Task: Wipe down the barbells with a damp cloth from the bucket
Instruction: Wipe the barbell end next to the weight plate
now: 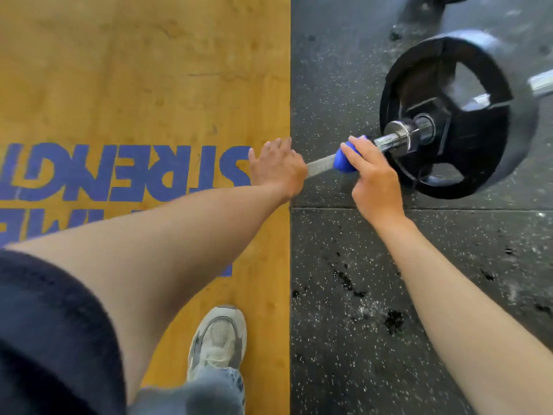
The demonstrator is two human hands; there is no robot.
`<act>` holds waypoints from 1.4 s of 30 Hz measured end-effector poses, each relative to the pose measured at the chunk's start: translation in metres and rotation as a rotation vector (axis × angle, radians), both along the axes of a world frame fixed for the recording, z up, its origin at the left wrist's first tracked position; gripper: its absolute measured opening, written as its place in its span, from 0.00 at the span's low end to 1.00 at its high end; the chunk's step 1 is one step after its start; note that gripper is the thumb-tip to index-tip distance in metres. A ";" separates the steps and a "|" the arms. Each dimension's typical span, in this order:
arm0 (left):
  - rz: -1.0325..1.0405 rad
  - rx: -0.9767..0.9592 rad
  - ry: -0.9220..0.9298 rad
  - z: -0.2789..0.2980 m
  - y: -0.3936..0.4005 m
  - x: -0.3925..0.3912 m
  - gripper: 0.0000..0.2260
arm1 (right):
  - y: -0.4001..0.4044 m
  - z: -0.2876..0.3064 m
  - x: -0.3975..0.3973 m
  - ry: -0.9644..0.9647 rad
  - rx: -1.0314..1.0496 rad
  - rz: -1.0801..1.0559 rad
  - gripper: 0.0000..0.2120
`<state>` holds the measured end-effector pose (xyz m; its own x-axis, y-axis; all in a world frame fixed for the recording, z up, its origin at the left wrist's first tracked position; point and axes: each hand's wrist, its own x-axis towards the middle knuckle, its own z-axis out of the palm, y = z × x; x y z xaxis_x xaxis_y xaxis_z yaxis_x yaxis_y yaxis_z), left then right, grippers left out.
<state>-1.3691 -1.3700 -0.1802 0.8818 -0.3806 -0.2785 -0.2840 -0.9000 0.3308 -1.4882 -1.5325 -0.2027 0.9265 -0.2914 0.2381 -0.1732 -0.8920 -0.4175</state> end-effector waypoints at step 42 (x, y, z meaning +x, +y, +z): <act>0.055 -0.082 0.042 -0.012 -0.015 0.182 0.23 | -0.020 -0.005 0.166 -0.012 -0.087 0.079 0.32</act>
